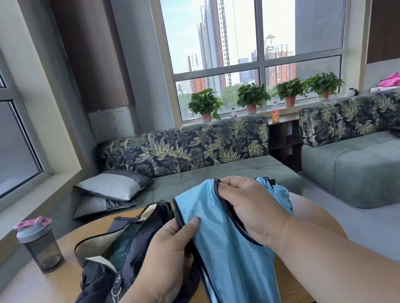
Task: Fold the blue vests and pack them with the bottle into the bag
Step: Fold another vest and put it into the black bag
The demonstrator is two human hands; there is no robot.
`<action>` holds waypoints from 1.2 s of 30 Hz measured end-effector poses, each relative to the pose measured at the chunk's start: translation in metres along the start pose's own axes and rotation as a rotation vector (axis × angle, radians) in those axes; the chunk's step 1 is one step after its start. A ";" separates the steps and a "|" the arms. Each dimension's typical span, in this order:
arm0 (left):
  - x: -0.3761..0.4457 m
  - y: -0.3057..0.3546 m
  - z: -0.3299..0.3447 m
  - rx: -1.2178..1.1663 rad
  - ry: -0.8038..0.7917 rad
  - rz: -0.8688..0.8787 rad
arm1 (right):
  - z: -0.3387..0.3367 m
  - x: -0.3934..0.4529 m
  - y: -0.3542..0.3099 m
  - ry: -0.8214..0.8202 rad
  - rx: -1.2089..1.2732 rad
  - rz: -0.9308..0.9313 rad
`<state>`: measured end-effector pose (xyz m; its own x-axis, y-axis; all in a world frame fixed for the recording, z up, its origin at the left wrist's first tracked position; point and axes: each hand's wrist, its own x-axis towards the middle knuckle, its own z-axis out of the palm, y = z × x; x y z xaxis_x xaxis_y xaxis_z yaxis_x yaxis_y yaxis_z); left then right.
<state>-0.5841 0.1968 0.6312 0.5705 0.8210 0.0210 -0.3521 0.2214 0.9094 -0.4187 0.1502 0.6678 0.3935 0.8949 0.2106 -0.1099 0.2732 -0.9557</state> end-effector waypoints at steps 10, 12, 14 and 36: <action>0.011 0.013 -0.002 -0.069 0.040 0.057 | -0.037 0.000 0.019 -0.164 -0.113 0.221; 0.012 0.013 -0.003 -0.038 0.052 0.058 | -0.044 -0.007 0.028 -0.206 -0.199 0.229; 0.014 0.012 -0.004 -0.012 0.055 0.062 | -0.051 -0.016 0.037 -0.262 -0.253 0.239; 0.035 0.029 -0.024 0.257 0.255 0.128 | -0.082 -0.025 0.082 -0.191 -0.142 0.372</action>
<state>-0.5924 0.2452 0.6484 0.3193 0.9453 0.0666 -0.1927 -0.0040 0.9812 -0.3627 0.1216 0.5669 0.1738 0.9760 -0.1312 -0.0807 -0.1187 -0.9896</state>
